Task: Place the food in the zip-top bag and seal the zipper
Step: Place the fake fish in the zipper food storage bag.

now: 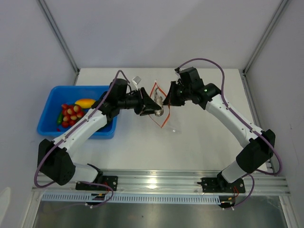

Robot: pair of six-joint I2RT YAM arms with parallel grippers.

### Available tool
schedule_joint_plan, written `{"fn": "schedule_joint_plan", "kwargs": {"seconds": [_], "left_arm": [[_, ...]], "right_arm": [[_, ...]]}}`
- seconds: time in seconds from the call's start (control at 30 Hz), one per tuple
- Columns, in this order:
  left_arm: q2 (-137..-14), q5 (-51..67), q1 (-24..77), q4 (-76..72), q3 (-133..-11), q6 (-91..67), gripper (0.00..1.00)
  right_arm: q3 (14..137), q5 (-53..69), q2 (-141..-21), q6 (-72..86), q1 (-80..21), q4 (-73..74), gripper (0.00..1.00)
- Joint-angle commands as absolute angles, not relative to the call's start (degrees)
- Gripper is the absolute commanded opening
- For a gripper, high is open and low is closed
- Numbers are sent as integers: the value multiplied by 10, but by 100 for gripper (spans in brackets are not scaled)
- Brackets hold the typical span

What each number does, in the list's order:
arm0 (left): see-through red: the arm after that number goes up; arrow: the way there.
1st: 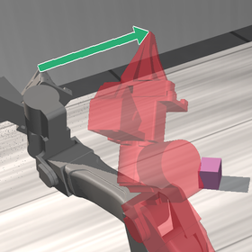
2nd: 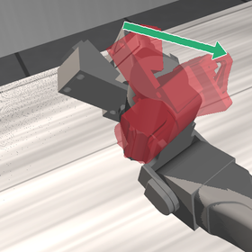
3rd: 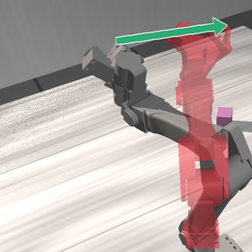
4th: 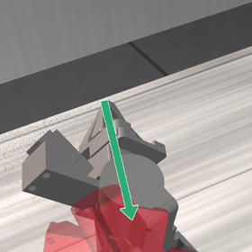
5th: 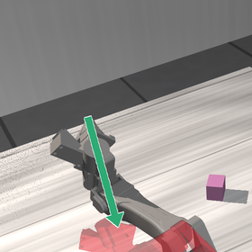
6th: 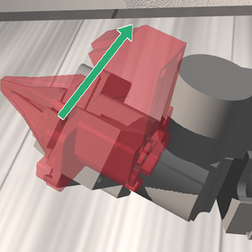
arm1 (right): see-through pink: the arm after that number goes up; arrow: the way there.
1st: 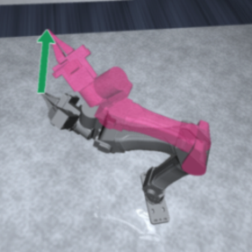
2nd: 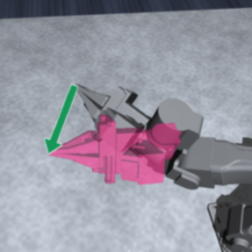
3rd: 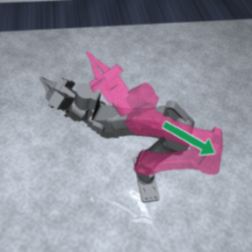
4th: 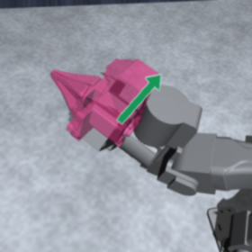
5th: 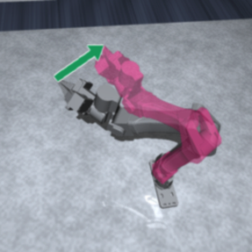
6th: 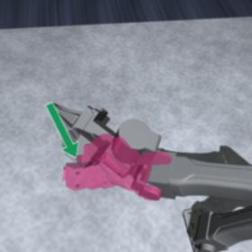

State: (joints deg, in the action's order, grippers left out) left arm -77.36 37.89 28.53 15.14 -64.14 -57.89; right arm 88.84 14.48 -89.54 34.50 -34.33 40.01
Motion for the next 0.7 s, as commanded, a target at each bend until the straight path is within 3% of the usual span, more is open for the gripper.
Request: {"fn": "schedule_joint_plan", "kwargs": {"seconds": [0.0,0.07,0.1,0.13,0.67], "left_arm": [[-793,359,298,168,-683,-537,55],[-795,358,301,177,-687,-524,87],[-794,350,303,200,-690,-518,97],[-791,345,304,207,-693,-507,100],[-677,236,304,399,-728,-403,96]], "right_arm": [[902,168,-897,355,-341,387,0],[903,171,-900,355,-337,386,0],[902,173,-901,356,-335,385,0],[902,175,-903,357,-334,383,0],[905,199,-911,351,-310,413,0]]}}
